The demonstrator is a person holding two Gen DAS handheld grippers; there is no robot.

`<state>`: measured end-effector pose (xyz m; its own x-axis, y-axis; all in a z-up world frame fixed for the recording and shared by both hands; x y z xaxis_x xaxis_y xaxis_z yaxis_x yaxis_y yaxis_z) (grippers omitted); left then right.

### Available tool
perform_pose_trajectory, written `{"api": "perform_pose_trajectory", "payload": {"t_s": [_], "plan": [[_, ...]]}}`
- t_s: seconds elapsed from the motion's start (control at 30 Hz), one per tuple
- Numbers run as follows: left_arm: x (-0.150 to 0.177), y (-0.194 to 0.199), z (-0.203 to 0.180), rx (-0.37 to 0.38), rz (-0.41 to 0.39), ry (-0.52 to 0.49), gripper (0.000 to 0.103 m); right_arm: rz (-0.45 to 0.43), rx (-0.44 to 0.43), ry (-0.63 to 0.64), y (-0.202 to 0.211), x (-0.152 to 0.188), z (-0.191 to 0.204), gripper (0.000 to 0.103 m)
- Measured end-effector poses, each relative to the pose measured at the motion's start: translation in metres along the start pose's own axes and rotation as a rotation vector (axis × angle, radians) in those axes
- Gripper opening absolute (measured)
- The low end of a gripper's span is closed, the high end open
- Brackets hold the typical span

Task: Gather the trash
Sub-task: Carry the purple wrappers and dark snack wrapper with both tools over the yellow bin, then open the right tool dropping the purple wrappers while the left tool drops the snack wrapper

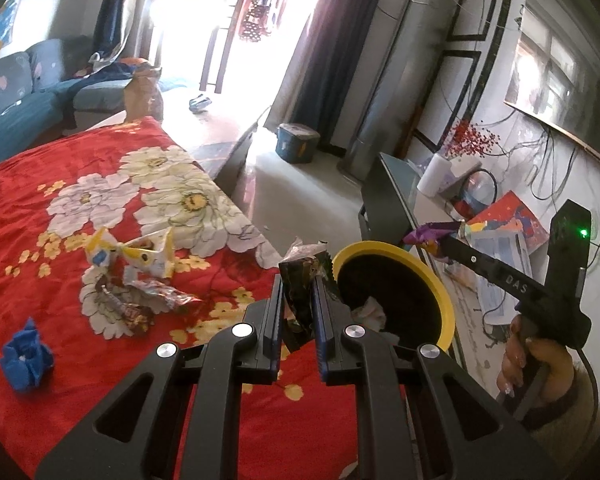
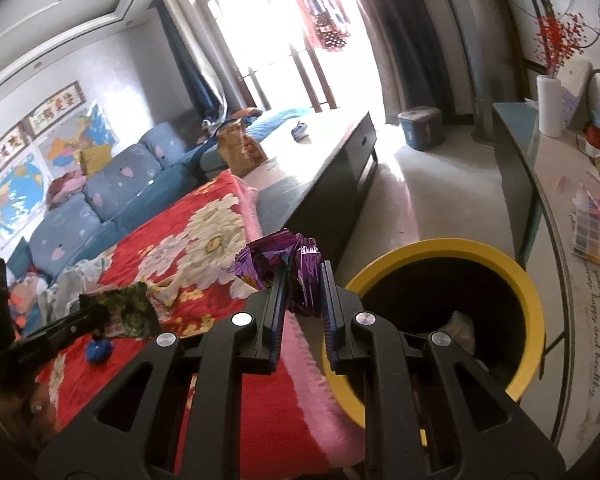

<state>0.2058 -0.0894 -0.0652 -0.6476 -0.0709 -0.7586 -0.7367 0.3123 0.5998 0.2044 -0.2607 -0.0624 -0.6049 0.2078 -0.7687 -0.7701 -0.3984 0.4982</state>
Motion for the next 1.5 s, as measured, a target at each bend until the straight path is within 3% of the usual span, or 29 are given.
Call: {"api": "perform_pose_trajectory", "payload": {"t_s": [1.07,1.5], "plan": [[0.02,-0.06,-0.094,0.091,0.088,-0.168,0.013,-0.004,0.16,-0.195,0.001,0.009,-0.1,0.012],[0.034,-0.092,-0.119,0.114,0.144,-0.219,0.013,0.037,0.224,-0.263,-0.007,0.025,-0.137,0.013]]}}
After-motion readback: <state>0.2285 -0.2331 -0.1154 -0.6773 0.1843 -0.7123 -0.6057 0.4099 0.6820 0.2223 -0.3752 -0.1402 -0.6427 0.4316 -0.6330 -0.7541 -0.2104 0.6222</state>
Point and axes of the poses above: each gripper's, at about its wrist camera, not at the fingertips, and y roughly against the way its jaws point, z to its left, x to its underside, the point moved 7 cm from there along -y, roughly the way its jaws point, and after that the axes turned 1 degree about -y, right-handed, at the moved point
